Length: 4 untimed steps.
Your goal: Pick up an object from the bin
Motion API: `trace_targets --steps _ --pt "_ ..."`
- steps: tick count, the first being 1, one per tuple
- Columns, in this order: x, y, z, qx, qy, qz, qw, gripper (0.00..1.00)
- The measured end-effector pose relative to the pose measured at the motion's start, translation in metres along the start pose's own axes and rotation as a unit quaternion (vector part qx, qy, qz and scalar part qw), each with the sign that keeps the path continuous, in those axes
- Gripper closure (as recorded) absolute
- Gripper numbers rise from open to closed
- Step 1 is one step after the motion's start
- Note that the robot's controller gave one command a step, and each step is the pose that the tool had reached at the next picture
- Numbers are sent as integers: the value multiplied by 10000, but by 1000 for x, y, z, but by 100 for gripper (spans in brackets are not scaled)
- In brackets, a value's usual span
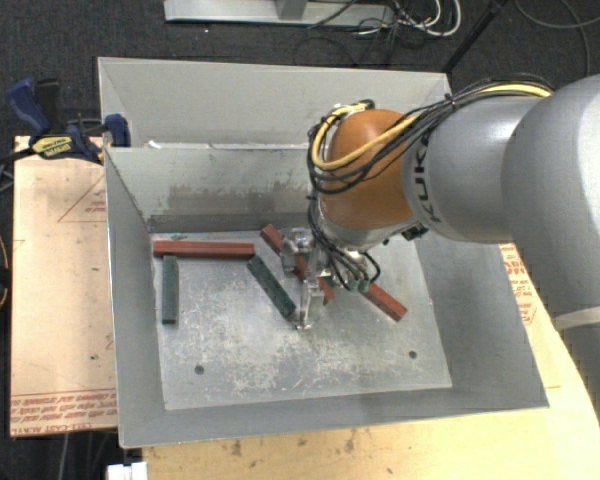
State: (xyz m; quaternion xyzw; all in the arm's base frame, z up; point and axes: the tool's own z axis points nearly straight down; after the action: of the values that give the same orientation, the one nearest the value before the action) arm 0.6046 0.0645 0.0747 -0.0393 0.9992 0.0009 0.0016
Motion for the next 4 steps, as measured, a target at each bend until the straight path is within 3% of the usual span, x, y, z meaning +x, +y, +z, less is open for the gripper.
trace_targets --steps 1,2,3,4 --pt "-8 2 -3 15 -6 261 9997 0" --pt "-19 52 4 -1 2 175 9998 100" --pt "-19 52 4 -2 3 177 9998 100" --pt "-7 50 -11 3 35 -479 9988 100"
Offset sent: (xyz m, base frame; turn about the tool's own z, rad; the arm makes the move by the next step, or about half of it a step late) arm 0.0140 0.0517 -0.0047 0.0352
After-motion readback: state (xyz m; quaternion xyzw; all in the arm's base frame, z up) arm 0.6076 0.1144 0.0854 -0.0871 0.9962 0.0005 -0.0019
